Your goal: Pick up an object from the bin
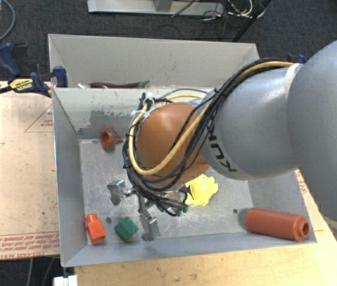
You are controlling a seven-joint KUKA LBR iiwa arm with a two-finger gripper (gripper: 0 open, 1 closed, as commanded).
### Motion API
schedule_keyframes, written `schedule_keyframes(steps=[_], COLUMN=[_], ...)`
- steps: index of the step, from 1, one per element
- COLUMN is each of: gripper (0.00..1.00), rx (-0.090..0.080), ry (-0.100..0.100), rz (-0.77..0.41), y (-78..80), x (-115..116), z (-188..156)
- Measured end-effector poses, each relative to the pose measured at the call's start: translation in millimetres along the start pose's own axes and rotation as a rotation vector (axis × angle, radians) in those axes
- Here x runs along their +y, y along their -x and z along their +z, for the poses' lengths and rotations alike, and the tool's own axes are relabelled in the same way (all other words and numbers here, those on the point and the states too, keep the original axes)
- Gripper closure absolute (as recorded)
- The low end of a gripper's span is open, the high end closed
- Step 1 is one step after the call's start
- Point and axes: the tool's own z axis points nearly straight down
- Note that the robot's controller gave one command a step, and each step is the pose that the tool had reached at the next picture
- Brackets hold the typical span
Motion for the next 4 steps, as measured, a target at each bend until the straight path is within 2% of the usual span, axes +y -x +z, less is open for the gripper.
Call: schedule_keyframes(steps=[1,2,4], gripper=[0.00,1.00,1.00], rx=[0.001,-0.013,-0.014], ry=[0.003,-0.003,-0.003], rz=[-0.371,-0.242,-0.241], y=[-3.0,-2.6,-2.6], x=[2.6,-2.3,-2.3], z=[45.2,55.6,54.6])
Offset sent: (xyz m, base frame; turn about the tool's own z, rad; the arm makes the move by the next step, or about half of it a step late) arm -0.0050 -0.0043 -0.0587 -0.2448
